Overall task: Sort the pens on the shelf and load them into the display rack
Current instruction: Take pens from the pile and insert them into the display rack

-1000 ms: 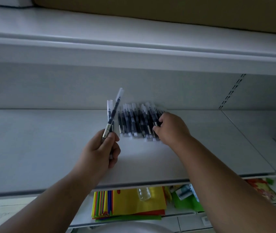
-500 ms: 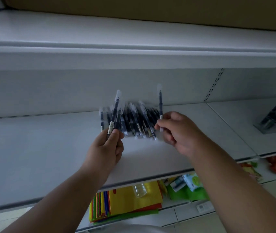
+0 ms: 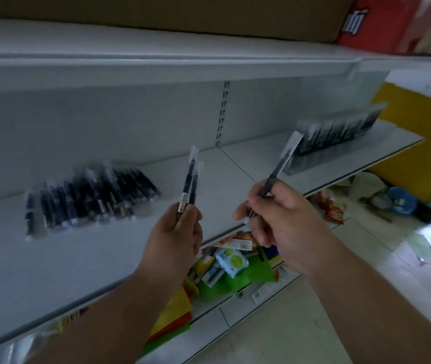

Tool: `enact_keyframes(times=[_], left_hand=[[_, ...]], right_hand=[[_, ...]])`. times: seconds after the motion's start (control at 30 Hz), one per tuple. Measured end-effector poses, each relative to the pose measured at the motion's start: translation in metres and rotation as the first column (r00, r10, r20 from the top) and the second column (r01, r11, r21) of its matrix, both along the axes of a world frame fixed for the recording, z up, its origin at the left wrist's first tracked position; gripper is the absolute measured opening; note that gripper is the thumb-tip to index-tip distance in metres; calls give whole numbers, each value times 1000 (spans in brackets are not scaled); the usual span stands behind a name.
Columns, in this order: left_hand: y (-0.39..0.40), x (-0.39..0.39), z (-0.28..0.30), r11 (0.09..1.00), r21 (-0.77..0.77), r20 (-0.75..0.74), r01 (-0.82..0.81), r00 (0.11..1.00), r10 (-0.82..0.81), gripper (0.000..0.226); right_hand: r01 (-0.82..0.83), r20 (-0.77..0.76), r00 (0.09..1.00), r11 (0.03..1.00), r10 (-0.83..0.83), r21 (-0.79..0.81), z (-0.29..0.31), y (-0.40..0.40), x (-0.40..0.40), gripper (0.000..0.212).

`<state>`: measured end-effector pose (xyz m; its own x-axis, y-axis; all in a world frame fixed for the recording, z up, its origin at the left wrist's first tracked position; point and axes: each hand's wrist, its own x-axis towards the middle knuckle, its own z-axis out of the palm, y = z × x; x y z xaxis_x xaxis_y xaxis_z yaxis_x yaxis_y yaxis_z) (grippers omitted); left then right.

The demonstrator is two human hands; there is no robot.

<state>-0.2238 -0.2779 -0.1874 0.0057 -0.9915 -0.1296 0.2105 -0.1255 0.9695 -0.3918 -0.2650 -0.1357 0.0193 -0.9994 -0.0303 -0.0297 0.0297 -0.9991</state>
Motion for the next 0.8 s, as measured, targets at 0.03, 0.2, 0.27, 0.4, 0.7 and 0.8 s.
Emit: enact_keyframes(times=[0.03, 0.2, 0.27, 0.4, 0.7, 0.8], left_hand=[[2, -18, 0, 1000, -13, 10, 21, 1000, -21, 28], [13, -121, -2, 989, -41, 59, 144, 988, -141, 32], [20, -164, -1, 981, -39, 51, 188, 981, -186, 29], [34, -249, -2, 974, -35, 61, 223, 973, -221, 27], [21, -373, 0, 966, -44, 70, 256, 965, -253, 26], [-6, -396, -5, 968, -64, 104, 241, 967, -234, 25]], right_hand=[[18, -36, 999, 999, -19, -29, 0, 7, -18, 14], [150, -165, 972, 982, -168, -114, 1, 43, -117, 28], [201, -222, 949, 973, -223, -116, 0, 55, -162, 25], [317, -254, 902, 935, -348, -156, -4, 73, -248, 18], [402, -308, 830, 881, -466, -249, 1, 57, -376, 22], [413, -324, 808, 866, -491, -283, -2, 24, -399, 27]])
